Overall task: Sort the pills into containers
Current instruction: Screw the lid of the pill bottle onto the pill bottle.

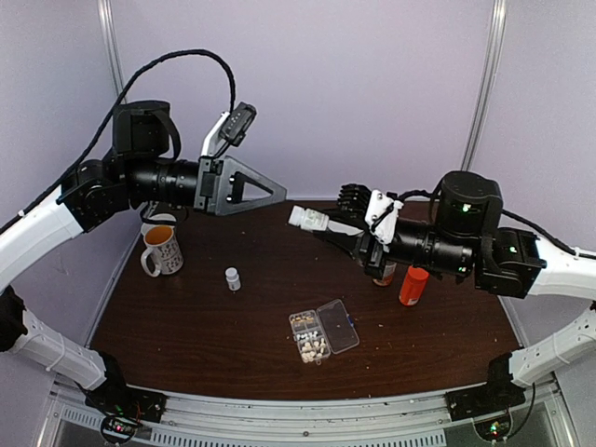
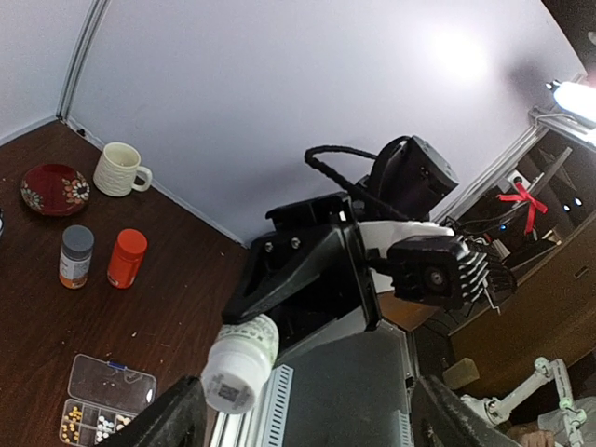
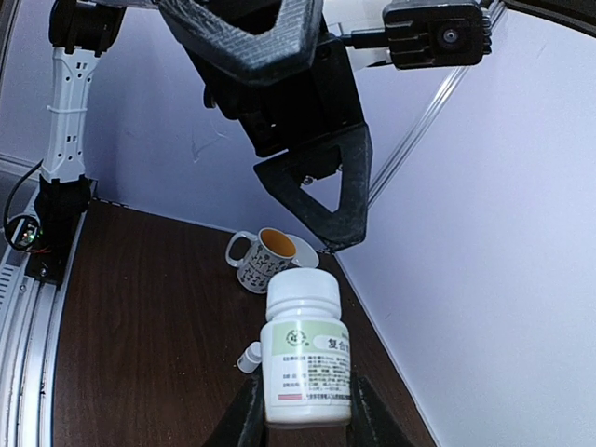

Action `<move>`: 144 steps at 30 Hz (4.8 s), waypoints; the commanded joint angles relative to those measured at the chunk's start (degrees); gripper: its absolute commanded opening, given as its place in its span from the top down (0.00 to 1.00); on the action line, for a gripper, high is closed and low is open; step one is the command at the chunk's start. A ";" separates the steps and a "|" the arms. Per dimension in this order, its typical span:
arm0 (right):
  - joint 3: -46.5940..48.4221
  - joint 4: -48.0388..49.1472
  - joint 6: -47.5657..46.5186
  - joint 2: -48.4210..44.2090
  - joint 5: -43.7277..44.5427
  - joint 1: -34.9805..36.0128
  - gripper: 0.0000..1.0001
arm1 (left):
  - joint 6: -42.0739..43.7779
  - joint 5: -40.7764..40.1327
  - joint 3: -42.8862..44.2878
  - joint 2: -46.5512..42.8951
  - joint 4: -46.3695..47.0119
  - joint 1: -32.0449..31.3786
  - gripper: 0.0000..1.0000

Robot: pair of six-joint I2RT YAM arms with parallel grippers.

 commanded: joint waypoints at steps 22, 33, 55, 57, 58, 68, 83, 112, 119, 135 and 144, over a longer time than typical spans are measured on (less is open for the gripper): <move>3.15 4.32 -1.52 2.45 2.78 1.14 1.00 | -4.25 -1.85 -0.13 1.62 -2.15 0.20 0.32; 3.93 3.57 -1.34 3.45 2.46 1.14 1.00 | -4.28 -0.22 0.46 2.64 -2.69 0.19 0.42; 3.12 2.82 -0.98 2.97 2.60 1.23 1.00 | -3.55 -0.60 0.61 1.89 -3.30 0.62 0.60; 2.99 2.78 -0.98 2.93 2.53 1.24 1.00 | -3.57 -0.76 0.57 1.71 -3.29 0.67 0.61; 2.99 2.77 -0.98 2.83 2.56 1.17 1.00 | -3.51 -0.76 0.57 1.68 -3.32 0.70 0.63; 5.08 0.73 2.72 3.64 0.16 1.12 1.00 | -1.10 0.55 0.35 2.11 -2.81 0.70 1.00; 10.17 1.60 31.47 3.66 -19.40 -3.00 1.00 | 26.75 3.50 0.48 1.51 -0.76 -1.56 1.00; 6.49 4.97 58.10 2.70 -36.99 -9.27 1.00 | 104.95 -13.29 -5.71 -6.92 -3.25 -6.84 0.77; 1.91 0.91 40.51 -3.84 -28.22 -9.34 1.00 | 74.00 -15.54 -11.25 -10.09 8.98 -6.81 0.48; -4.02 9.23 -1.97 -4.56 2.90 1.72 1.00 | 6.42 -3.42 2.06 -1.75 -4.21 -2.94 0.23; -1.16 10.68 -5.11 -0.07 5.94 4.27 1.00 | 1.94 -2.43 4.13 0.65 -9.24 -2.42 0.27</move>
